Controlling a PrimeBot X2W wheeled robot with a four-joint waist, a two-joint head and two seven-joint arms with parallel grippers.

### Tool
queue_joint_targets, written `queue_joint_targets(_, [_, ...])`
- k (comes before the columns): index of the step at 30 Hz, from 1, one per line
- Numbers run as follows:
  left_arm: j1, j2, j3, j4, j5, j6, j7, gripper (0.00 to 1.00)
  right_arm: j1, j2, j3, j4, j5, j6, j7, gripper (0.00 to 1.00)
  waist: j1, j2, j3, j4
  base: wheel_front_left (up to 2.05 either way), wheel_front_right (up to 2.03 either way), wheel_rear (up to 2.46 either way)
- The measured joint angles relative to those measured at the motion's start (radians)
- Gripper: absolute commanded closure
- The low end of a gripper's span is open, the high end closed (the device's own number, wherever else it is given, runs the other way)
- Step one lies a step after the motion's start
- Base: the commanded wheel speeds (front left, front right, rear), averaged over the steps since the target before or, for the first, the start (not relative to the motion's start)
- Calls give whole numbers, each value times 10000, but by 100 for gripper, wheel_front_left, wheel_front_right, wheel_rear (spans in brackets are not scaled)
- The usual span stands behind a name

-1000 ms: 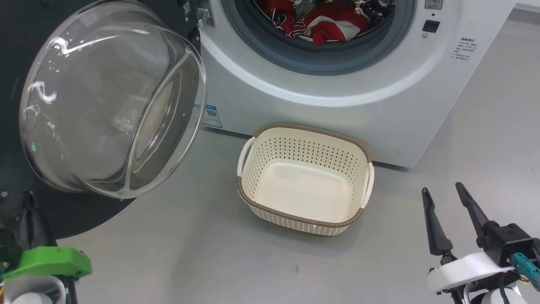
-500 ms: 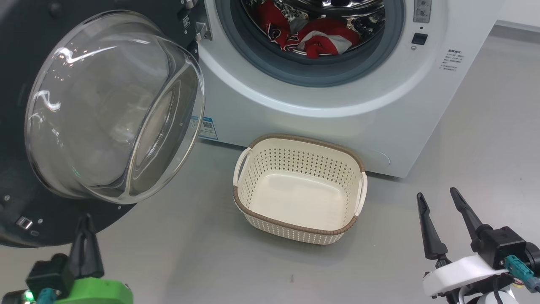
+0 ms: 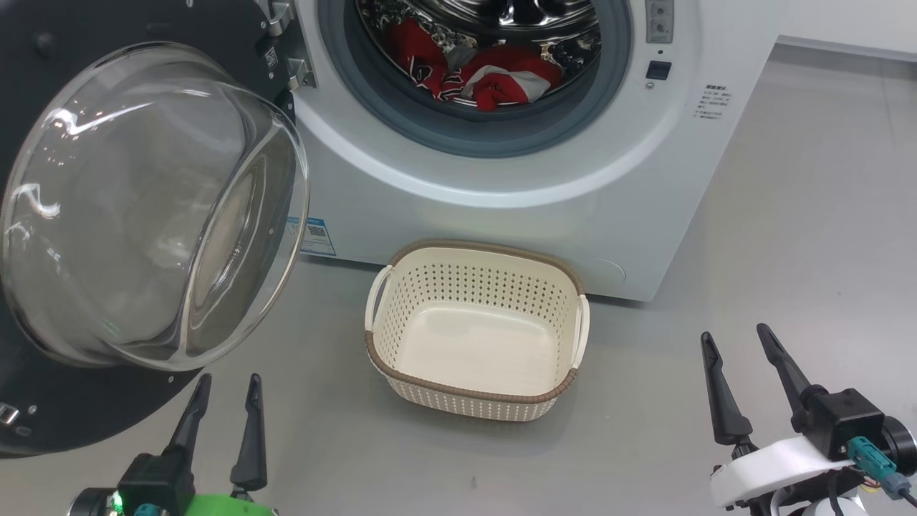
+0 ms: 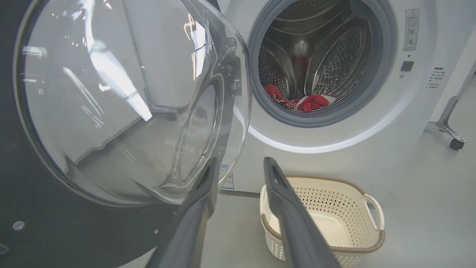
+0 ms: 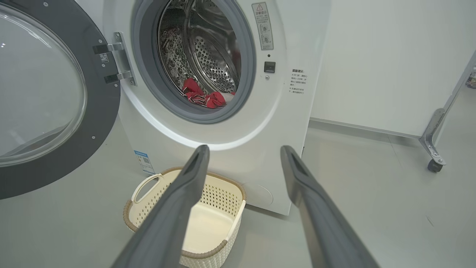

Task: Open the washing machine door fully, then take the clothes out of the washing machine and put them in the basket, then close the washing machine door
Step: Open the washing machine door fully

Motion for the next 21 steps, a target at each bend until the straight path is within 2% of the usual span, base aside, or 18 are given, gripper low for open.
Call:
queue_joint_targets(2, [18,-6,-17,-54,-2,0,27,4,0,42,38,23,0,0,-10,0,0,-1,-49,-126,0,0,0])
queue_joint_targets(3, [26,-6,-13,-81,-2,0,59,0,0,52,59,35,0,0,-10,0,0,0,-70,-194,0,0,0])
queue_joint_targets(18, [74,-10,-192,-408,-6,19,552,0,-9,174,21,75,0,-6,-56,0,0,0,-210,-1456,0,0,0])
queue_joint_targets(21, [85,-12,-134,-445,2,144,560,0,-12,173,-54,75,0,-13,-84,0,0,0,-191,-1722,0,0,0])
